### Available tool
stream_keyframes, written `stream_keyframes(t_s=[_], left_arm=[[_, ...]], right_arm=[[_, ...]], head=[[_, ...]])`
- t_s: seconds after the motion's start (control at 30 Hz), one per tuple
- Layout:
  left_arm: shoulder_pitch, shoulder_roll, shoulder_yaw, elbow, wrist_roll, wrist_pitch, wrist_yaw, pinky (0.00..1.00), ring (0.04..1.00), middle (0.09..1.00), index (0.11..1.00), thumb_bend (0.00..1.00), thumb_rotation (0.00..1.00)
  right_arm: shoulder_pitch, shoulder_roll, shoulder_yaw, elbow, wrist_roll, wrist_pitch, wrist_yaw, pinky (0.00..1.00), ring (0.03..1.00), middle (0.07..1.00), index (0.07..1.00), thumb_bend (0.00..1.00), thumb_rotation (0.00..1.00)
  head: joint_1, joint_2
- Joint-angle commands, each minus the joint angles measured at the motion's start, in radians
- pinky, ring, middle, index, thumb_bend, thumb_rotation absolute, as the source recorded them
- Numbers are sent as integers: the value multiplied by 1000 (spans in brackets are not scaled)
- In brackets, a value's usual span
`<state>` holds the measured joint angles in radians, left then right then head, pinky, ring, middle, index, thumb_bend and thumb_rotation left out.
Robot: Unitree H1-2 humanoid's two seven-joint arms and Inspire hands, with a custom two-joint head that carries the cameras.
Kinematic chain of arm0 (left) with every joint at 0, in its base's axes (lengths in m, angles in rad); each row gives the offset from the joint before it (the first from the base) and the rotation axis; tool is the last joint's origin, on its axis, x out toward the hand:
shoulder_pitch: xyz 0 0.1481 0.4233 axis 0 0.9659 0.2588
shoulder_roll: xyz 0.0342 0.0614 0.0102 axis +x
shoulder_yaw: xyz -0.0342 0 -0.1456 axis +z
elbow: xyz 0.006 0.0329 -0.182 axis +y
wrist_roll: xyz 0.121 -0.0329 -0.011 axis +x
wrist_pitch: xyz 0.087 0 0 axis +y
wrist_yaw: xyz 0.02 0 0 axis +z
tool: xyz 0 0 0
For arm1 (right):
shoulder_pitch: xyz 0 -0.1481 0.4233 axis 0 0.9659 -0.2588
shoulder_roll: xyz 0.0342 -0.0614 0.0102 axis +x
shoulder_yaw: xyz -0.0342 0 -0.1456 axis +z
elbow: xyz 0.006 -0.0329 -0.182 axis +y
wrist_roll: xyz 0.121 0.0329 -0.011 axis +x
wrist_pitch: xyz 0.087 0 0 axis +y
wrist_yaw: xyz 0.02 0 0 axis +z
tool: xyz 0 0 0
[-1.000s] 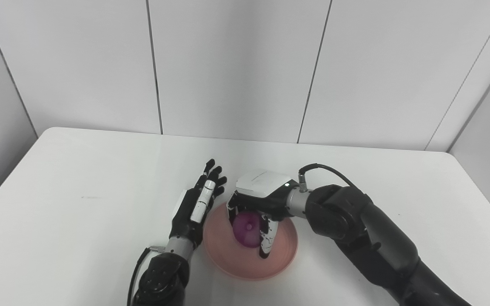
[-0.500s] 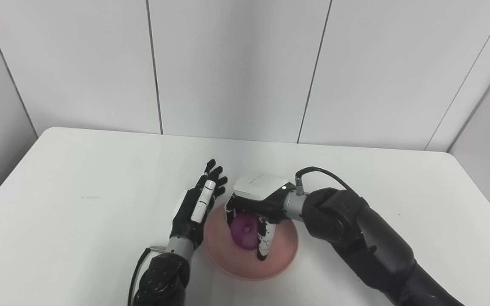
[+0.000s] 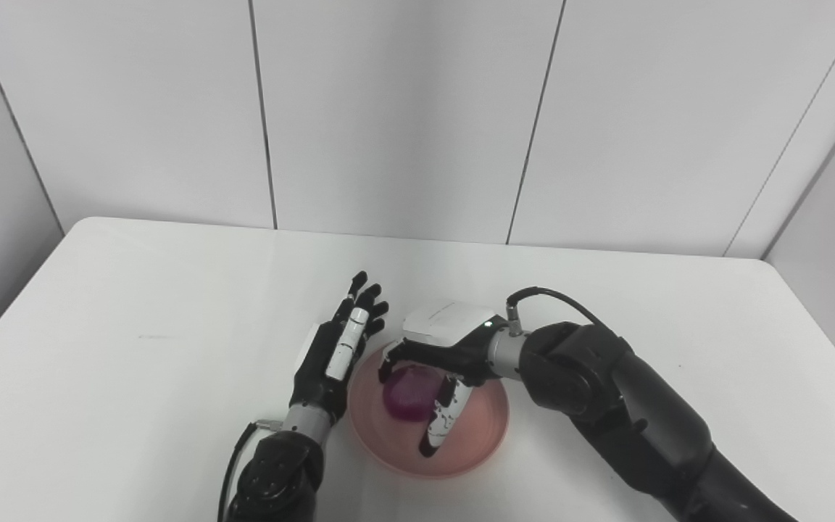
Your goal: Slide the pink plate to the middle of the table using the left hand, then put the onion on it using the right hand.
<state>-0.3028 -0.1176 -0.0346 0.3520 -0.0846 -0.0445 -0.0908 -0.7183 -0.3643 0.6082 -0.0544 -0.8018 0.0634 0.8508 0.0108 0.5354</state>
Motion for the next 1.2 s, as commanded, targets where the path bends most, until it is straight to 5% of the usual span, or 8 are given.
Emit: stream_keyframes(t_s=[0.0, 0.33, 0.73, 0.87, 1.0, 1.17], left_arm=[[80, -7, 0, 65, -6, 64, 7, 923, 910, 962, 994, 670, 856], [73, 2, 2, 72, -5, 63, 2, 922, 915, 965, 993, 670, 860], [71, 8, 1, 65, -3, 66, 1, 926, 917, 966, 995, 646, 861], [70, 11, -1, 61, 1, 68, 3, 915, 913, 967, 998, 650, 864], [70, 13, -3, 54, 4, 70, 2, 915, 917, 969, 1000, 638, 872], [71, 15, 4, 67, -10, 61, -6, 918, 915, 966, 993, 646, 854]], right_arm=[[-58, -5, -14, -31, 7, -38, -3, 759, 823, 826, 755, 1000, 398], [-76, -7, -45, -30, 45, -36, -6, 679, 796, 810, 743, 1000, 379], [-110, -26, -195, -93, 152, 2, -36, 645, 780, 799, 731, 1000, 313], [-95, -15, -279, -78, 211, -1, -104, 655, 776, 791, 741, 1000, 373], [-64, 1, -362, -61, 267, 4, -194, 650, 790, 817, 797, 934, 675], [-25, 20, -452, 10, 374, 16, -282, 719, 836, 856, 834, 933, 845]], head=[[1, 1], [-11, -2], [-18, 0], [-17, 0], [-18, 0], [-21, 1]])
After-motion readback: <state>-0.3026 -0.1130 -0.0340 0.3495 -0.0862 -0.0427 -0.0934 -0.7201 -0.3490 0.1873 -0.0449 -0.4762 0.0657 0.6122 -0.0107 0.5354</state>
